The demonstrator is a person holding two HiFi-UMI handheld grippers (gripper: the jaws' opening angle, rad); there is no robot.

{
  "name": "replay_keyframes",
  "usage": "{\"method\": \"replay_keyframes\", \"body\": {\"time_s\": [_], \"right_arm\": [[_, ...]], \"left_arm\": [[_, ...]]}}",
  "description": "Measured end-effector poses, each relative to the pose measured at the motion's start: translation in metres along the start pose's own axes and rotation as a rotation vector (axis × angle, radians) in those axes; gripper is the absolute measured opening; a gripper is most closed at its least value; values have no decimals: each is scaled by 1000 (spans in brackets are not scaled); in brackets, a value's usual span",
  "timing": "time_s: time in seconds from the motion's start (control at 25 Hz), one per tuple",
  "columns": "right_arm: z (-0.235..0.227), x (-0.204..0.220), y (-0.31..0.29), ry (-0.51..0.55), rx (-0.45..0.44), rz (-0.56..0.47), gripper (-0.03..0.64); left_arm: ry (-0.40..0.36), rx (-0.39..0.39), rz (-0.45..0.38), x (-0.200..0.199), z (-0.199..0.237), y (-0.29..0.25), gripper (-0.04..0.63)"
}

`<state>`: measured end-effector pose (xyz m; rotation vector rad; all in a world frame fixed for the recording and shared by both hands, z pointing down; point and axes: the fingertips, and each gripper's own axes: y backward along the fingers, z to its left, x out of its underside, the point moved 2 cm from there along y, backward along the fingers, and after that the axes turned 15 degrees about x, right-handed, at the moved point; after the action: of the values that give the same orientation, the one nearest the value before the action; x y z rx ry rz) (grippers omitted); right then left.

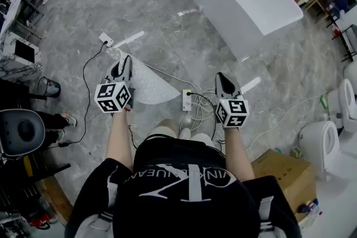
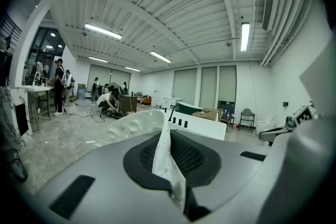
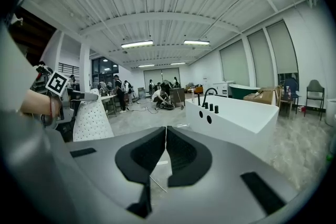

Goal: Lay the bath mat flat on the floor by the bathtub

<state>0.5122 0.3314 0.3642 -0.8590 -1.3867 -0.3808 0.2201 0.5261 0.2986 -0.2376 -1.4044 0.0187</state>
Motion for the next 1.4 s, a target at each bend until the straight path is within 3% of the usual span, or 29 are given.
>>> {"method": "replay_keyframes", "body": {"time_s": [0.4,0.64,0.88,1.16,1.4], "right_arm": [[2,-10,-45,47,16,1,29],[32,-8,-101,29,22,61,29],[67,-28,-166,19,36,69,29],[98,-38,-220,16,80,119,29],[123,-41,-259,-7,133,139,29]], "left_arm": [[25,-67,-62,-19,67,-12,20],[12,-43,-9,-19,113,-46,20],[-26,-66,10,-29,175,-70,20],[-1,-17,19,-37,242,-106,20],[-28,70,72,-44,283,-143,20]]}}
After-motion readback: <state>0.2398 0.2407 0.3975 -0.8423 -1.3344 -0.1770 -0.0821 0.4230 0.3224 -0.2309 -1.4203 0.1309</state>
